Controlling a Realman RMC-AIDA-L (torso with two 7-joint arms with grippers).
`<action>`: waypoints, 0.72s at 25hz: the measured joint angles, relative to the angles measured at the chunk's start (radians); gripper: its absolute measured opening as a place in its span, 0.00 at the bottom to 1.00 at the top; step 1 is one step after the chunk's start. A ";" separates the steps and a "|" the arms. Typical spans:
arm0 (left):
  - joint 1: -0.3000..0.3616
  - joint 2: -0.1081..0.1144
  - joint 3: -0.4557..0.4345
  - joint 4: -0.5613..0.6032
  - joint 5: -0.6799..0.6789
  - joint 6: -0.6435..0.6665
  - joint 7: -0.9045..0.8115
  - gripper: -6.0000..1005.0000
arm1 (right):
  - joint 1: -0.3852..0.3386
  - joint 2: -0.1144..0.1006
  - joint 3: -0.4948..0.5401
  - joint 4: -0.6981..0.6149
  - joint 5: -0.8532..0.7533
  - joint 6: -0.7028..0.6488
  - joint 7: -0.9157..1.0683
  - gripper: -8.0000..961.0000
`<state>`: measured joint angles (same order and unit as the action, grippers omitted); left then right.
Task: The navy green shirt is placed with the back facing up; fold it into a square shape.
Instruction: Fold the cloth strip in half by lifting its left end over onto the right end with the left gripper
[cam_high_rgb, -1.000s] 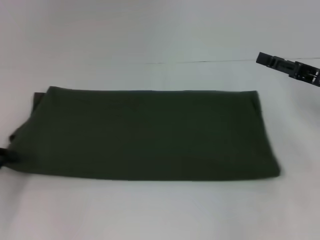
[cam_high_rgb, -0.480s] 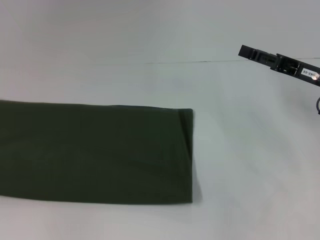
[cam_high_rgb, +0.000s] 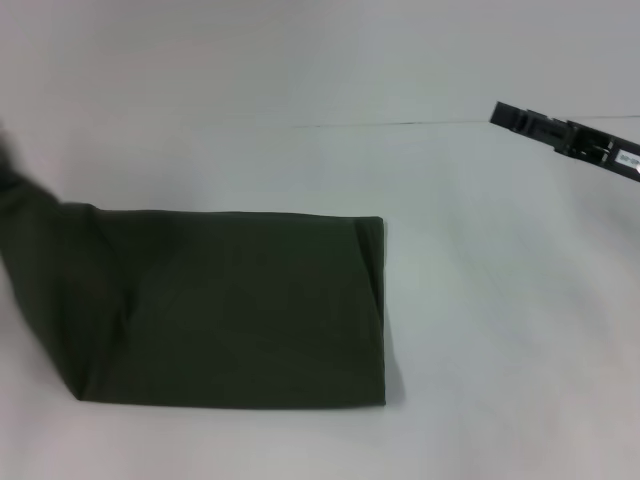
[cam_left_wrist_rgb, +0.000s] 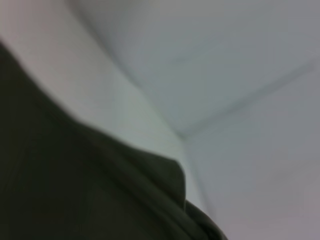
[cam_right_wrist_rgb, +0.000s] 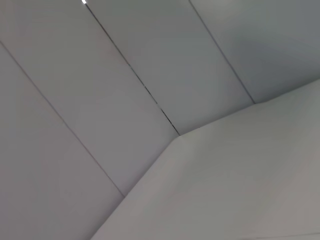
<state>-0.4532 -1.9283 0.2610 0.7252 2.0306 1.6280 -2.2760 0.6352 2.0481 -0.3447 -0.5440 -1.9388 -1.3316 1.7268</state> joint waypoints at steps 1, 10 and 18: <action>-0.033 -0.027 0.009 0.014 -0.004 0.021 0.000 0.05 | -0.007 0.000 0.002 0.000 0.000 -0.005 -0.006 0.90; -0.230 -0.237 0.265 -0.043 -0.034 -0.041 0.042 0.05 | -0.105 -0.028 0.006 -0.011 0.018 -0.093 -0.032 0.90; -0.262 -0.246 0.329 -0.591 -0.211 -0.263 0.402 0.06 | -0.162 -0.060 0.001 -0.011 0.035 -0.118 -0.048 0.90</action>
<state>-0.7148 -2.1744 0.5897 0.1341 1.8193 1.3650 -1.8745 0.4730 1.9877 -0.3437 -0.5547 -1.9037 -1.4498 1.6785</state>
